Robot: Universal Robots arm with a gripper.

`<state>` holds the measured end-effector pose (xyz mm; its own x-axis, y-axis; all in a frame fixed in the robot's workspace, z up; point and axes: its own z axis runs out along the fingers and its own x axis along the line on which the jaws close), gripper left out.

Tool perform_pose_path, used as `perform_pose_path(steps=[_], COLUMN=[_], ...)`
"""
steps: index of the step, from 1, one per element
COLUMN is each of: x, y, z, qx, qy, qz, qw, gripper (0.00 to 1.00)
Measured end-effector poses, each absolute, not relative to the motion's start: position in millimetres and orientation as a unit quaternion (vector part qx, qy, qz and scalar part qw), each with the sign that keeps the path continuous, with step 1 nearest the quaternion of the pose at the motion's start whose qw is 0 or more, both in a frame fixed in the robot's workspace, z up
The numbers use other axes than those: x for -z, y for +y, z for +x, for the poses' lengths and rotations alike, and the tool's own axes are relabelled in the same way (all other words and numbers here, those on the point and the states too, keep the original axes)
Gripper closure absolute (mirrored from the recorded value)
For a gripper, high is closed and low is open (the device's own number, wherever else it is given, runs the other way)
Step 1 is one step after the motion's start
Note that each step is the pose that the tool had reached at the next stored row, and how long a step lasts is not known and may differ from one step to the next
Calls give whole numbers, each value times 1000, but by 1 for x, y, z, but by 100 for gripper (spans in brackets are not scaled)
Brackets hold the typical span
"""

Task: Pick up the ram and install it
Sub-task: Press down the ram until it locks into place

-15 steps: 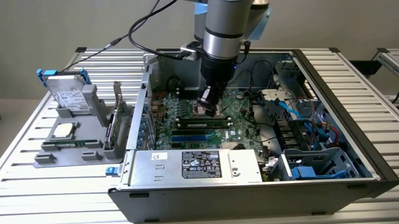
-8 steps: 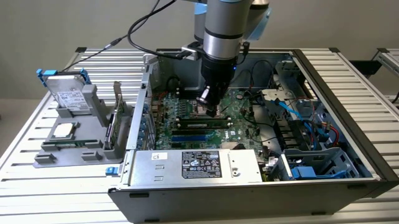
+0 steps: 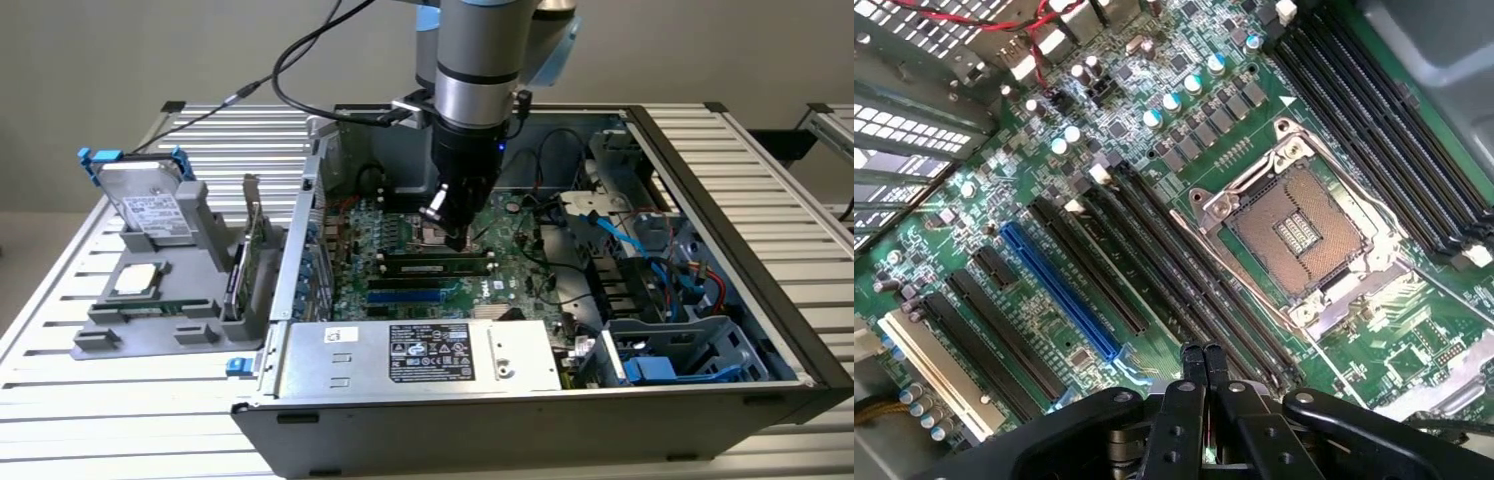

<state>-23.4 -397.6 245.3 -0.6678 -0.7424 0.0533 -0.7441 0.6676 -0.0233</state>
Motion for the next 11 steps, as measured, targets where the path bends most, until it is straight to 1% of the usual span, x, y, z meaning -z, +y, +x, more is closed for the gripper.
perform_pose_path(steps=[11], x=[-242], y=[-398], z=[-23], qx=[-22], qy=[-940], qz=[341], qw=[18], gripper=[90])
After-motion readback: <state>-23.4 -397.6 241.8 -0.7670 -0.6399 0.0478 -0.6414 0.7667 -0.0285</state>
